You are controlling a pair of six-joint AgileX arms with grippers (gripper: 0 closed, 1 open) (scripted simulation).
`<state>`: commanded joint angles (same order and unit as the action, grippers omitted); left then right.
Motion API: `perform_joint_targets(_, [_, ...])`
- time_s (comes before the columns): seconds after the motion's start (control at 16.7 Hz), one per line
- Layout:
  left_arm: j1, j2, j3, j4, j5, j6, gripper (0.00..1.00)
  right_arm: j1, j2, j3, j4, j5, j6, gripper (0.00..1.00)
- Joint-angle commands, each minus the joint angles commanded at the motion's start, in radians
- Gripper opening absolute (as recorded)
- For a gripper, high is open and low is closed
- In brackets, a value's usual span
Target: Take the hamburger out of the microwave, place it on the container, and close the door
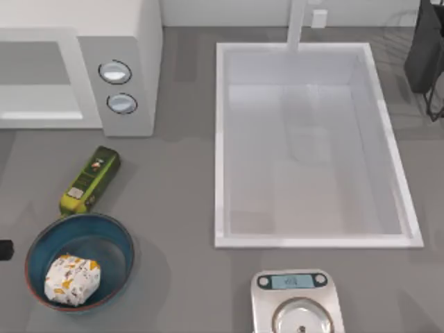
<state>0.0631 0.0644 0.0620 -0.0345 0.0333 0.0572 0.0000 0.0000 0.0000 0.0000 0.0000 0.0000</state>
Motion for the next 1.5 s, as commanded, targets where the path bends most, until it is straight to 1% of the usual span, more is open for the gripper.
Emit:
perform_joint_targets(0.12, [0.089, 0.096, 0.09, -0.048, 0.045, 0.075, 0.0, 0.0, 0.0, 0.0, 0.0, 0.0, 0.0, 1.0])
perform_joint_targets(0.3, [0.268, 0.311, 0.277, -0.146, 0.137, 0.222, 0.0, 0.0, 0.0, 0.0, 0.0, 0.0, 0.0, 1.0])
perform_joint_targets(0.66, [0.653, 0.905, 0.733, -0.391, 0.357, 0.543, 0.0, 0.0, 0.0, 0.0, 0.0, 0.0, 0.0, 1.0])
perform_joint_targets(0.9, [0.85, 1.302, 1.021, -0.55, 0.492, 0.714, 0.0, 0.0, 0.0, 0.0, 0.0, 0.0, 0.0, 1.0])
perform_joint_targets(1.02, [0.916, 1.463, 1.141, -0.617, 0.548, 0.777, 0.0, 0.0, 0.0, 0.0, 0.0, 0.0, 0.0, 1.0])
perform_joint_targets(1.2, [0.972, 1.627, 1.272, -0.693, 0.609, 0.84, 0.0, 0.0, 0.0, 0.0, 0.0, 0.0, 0.0, 1.0])
perform_joint_targets(1.32, [0.986, 1.683, 1.321, -0.723, 0.632, 0.862, 0.0, 0.0, 0.0, 0.0, 0.0, 0.0, 0.0, 1.0])
perform_joint_targets(1.5, [0.989, 1.7, 1.337, -0.732, 0.64, 0.869, 0.0, 0.0, 0.0, 0.0, 0.0, 0.0, 0.0, 1.0])
